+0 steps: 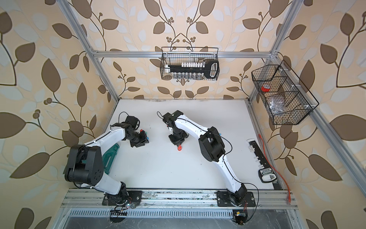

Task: Close the stamp cap
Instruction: Pick up the stamp from the center of the board, then close the cover of the stamp.

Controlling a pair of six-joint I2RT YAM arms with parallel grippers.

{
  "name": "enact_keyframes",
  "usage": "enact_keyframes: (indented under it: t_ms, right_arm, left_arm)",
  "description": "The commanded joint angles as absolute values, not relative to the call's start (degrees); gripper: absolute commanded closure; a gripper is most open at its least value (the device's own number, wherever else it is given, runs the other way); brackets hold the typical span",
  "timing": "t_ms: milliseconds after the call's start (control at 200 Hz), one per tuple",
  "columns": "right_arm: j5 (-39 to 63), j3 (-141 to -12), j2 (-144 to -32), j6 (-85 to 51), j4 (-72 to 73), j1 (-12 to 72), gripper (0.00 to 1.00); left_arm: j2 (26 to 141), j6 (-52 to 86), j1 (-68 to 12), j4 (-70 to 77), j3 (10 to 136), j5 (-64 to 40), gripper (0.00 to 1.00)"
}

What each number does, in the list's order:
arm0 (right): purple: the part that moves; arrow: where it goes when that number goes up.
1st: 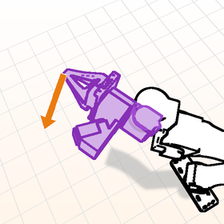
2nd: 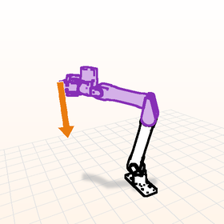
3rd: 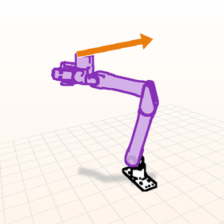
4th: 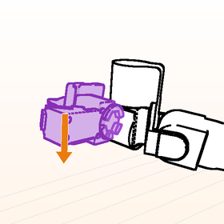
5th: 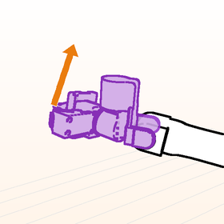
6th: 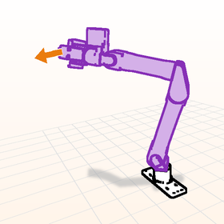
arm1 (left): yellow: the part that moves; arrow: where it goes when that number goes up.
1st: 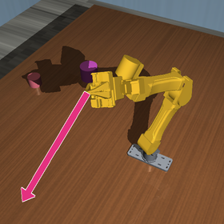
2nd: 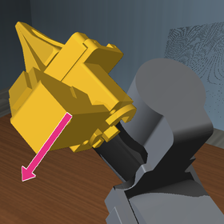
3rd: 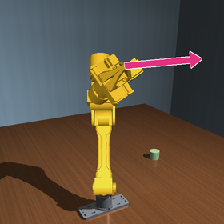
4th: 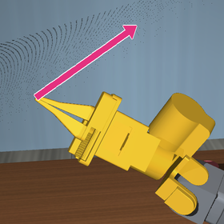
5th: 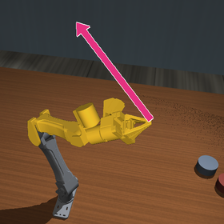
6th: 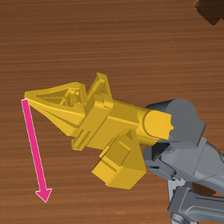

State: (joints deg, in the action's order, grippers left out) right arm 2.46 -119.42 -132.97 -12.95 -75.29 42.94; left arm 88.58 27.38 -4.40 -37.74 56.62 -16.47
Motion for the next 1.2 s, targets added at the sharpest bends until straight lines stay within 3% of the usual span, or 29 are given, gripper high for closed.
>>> enact_keyframes:
  t_ms: [0,545,1200]
  right_arm:
    - [0.00,-117.48,-129.42,-14.33,-71.14,43.79,0.98]
    - [-2.67,-106.44,-124.04,-17.22,-63.75,45.20,0.99]
    - [-3.43,-103.69,-122.77,-17.23,-62.27,45.21,0.99]
  left_arm:
    - [87.45,26.64,-3.69,-38.82,57.92,-16.39,0.67]
    - [87.01,26.28,-3.72,-39.54,57.77,-16.26,0.67]
    - [86.40,26.63,-3.70,-39.64,57.13,-16.19,0.66]
